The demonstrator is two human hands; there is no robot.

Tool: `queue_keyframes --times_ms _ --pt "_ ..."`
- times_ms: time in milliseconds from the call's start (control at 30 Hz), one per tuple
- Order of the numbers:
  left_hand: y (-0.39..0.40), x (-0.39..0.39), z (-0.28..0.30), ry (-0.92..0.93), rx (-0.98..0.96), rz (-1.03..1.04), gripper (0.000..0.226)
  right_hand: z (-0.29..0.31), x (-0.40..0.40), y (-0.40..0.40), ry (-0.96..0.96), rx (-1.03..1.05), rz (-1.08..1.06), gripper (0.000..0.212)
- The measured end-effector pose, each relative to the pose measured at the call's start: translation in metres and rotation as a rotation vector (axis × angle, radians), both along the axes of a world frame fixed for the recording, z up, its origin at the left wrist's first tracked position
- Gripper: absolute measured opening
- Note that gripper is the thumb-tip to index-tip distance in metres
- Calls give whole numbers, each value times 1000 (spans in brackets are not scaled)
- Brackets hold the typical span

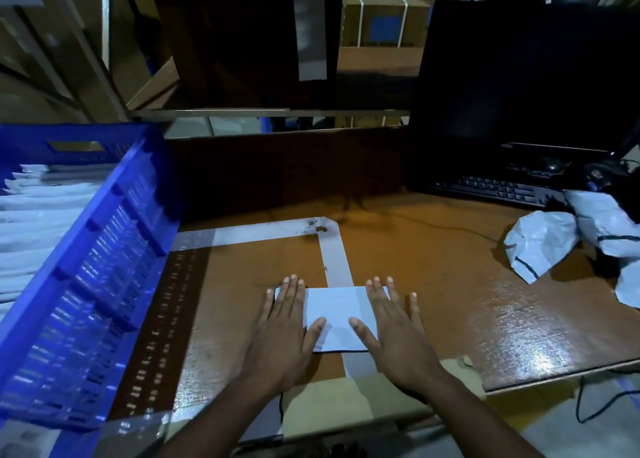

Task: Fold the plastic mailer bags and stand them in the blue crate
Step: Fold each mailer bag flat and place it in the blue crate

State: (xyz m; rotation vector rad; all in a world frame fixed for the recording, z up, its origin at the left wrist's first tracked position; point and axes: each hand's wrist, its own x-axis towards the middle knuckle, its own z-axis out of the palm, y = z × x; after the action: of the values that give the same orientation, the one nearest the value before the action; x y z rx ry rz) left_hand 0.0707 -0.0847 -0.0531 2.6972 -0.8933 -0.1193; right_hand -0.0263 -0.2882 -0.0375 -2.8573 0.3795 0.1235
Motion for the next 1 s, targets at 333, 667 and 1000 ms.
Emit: queue_keyframes --times_ms 333,667,1000 --pt "17 -15 3 -55 52 -255 71 -8 -6 22 -125 -35 259 57" --pt "13 -20 10 14 17 -189 79 -8 -9 20 -111 -2 250 55" --pt "-6 7 21 -11 108 -155 72 -4 26 24 -135 -56 152 72"
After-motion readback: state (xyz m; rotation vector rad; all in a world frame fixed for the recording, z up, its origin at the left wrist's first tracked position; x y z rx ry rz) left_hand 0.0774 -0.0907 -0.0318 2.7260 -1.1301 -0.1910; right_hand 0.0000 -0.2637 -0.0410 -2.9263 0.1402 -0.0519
